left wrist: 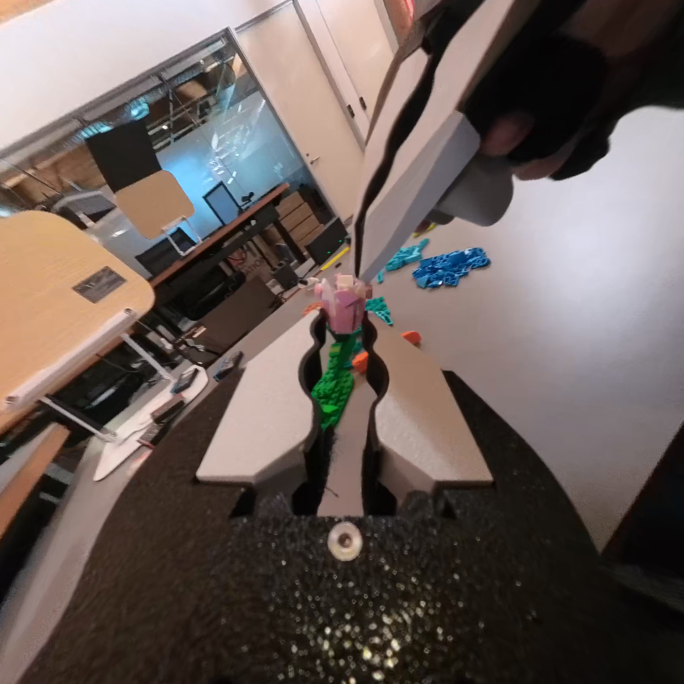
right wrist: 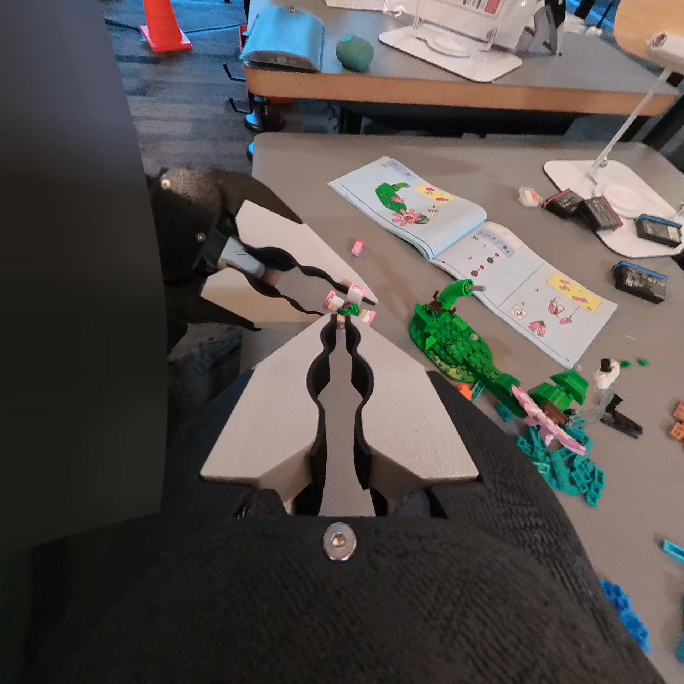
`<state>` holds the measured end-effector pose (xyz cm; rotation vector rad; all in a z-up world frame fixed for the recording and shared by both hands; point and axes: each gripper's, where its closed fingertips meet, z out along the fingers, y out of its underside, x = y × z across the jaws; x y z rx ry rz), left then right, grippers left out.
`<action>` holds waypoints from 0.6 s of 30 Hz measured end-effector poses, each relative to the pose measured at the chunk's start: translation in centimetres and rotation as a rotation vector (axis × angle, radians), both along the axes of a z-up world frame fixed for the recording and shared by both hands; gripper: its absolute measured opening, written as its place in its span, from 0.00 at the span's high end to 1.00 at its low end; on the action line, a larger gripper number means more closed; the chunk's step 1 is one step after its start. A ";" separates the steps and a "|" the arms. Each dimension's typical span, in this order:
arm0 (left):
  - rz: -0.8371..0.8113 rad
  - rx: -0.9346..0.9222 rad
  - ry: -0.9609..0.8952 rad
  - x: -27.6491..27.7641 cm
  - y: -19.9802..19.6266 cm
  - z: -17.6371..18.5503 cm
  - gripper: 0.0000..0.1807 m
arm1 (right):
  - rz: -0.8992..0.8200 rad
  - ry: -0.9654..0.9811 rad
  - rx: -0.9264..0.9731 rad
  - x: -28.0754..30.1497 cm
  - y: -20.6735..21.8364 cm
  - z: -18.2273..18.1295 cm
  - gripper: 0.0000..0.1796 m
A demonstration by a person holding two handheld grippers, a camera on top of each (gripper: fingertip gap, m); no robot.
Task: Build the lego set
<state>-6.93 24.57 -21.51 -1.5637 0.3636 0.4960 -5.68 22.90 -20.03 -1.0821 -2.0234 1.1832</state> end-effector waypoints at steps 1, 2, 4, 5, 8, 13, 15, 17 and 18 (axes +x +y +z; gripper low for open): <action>0.015 0.005 0.029 -0.1 0.0 0.1 0.91 | -0.014 -0.019 -0.028 0.0 0.0 0.0 0.99; 0.029 0.008 0.055 -0.2 -0.1 0.1 0.91 | -0.030 -0.037 -0.064 -0.1 0.0 0.0 0.99; 0.055 0.012 0.098 -0.3 -0.1 0.2 0.91 | -0.064 -0.068 -0.137 -0.3 0.1 -0.1 0.98; 0.063 0.010 0.115 -0.4 0.0 0.1 0.91 | -0.084 -0.085 -0.168 -0.4 0.2 -0.2 0.99; 0.101 -0.003 0.175 -0.5 0.1 -0.2 0.91 | -0.131 -0.120 -0.251 -0.8 0.4 -0.7 0.99; 0.188 -0.041 0.325 -1.0 0.3 -0.6 0.91 | -0.196 -0.162 -0.351 -1.2 0.8 -1.4 0.99; 0.215 -0.054 0.391 -1.1 0.4 -0.8 0.91 | -0.212 -0.183 -0.394 -1.3 0.9 -1.7 0.99; 0.228 -0.062 0.422 -1.1 0.4 -0.9 0.91 | -0.217 -0.197 -0.418 -1.3 0.9 -1.9 0.99; 0.224 -0.062 0.415 -1.1 0.4 -1.0 0.91 | -0.218 -0.196 -0.415 -1.3 0.9 -1.9 0.99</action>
